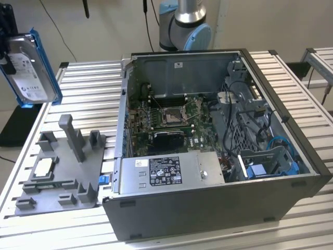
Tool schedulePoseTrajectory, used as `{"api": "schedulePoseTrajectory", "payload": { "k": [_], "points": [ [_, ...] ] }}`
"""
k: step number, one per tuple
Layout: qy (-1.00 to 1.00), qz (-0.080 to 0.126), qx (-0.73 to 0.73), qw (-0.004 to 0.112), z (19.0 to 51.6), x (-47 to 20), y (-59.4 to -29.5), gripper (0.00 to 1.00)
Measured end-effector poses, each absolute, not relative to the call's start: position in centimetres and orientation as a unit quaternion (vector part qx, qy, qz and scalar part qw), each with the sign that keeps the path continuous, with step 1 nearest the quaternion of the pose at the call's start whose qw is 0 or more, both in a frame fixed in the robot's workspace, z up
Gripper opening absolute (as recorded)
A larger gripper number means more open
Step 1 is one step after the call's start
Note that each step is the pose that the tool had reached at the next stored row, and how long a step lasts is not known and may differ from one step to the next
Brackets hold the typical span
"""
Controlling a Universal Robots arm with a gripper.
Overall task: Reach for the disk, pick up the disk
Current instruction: 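Pick up the disk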
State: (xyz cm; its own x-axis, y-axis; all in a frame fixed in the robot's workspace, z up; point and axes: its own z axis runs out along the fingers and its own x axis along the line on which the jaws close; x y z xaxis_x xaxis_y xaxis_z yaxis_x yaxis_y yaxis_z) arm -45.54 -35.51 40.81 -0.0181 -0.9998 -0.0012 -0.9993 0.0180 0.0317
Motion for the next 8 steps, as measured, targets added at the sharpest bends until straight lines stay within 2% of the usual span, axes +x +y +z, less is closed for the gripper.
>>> {"api": "schedulePoseTrajectory", "payload": {
  "k": [8],
  "points": [
    [-0.713,-0.012,0.701,0.011,42.2,-45.5,-35.5,0.0]
  ]
}}
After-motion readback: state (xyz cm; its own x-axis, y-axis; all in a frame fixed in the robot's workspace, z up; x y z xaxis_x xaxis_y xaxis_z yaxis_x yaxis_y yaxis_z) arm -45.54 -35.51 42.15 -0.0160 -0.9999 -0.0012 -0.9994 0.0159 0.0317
